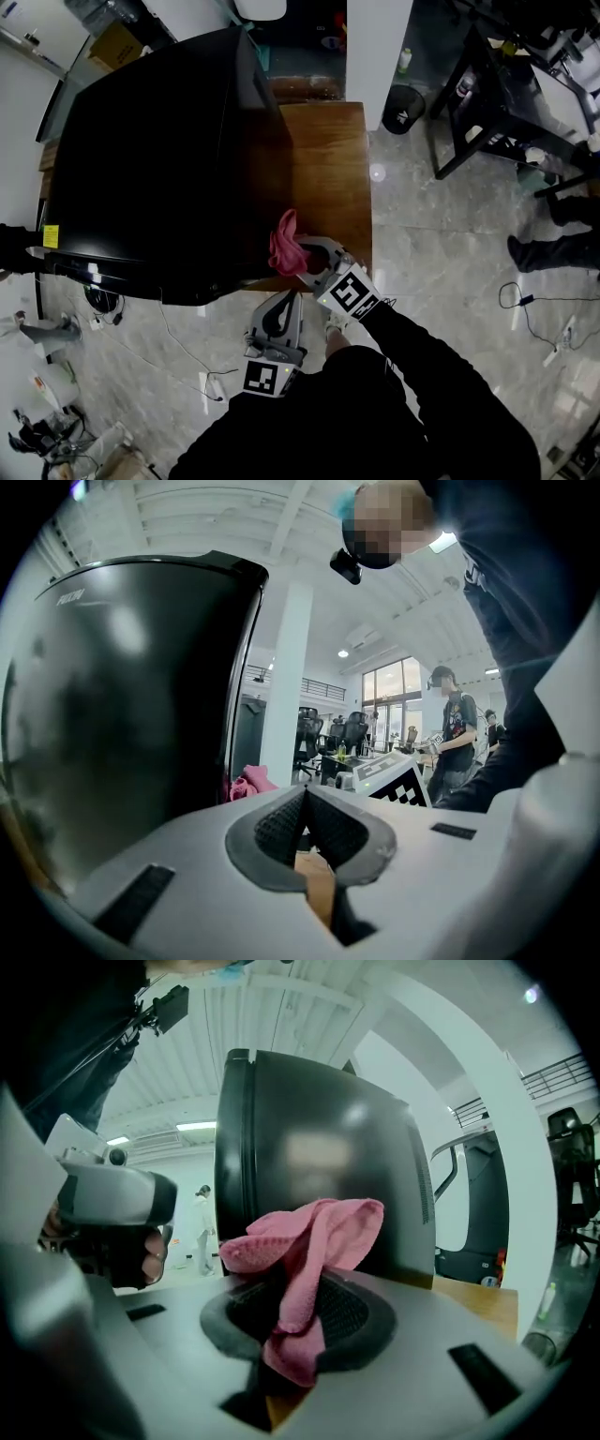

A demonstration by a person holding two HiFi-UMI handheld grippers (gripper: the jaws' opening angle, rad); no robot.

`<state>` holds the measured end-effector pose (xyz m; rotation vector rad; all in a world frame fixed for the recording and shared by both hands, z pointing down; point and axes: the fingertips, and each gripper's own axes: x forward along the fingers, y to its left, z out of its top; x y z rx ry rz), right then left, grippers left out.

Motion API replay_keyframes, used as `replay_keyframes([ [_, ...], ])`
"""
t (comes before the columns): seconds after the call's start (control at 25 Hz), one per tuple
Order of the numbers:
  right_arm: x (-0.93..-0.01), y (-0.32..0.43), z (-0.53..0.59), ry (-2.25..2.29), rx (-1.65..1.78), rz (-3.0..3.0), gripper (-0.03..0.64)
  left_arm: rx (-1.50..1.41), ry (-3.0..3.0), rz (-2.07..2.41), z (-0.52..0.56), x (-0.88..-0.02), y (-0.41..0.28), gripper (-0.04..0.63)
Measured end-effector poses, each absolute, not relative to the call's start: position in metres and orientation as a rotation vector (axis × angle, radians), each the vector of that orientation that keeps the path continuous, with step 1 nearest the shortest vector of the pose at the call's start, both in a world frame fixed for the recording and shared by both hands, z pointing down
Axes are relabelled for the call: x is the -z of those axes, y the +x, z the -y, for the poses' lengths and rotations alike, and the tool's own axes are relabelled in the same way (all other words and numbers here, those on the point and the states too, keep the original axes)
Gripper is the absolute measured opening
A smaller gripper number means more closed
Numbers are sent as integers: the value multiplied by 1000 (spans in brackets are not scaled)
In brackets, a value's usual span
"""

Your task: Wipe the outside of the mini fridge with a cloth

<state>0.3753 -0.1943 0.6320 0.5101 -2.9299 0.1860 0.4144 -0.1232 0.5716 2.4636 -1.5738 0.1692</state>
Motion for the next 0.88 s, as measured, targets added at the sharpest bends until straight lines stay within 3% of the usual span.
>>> replay_keyframes([
  [0.88, -663, 363, 302, 609, -180, 2896, 95, -110, 2395, 1606, 204, -590, 433, 6],
])
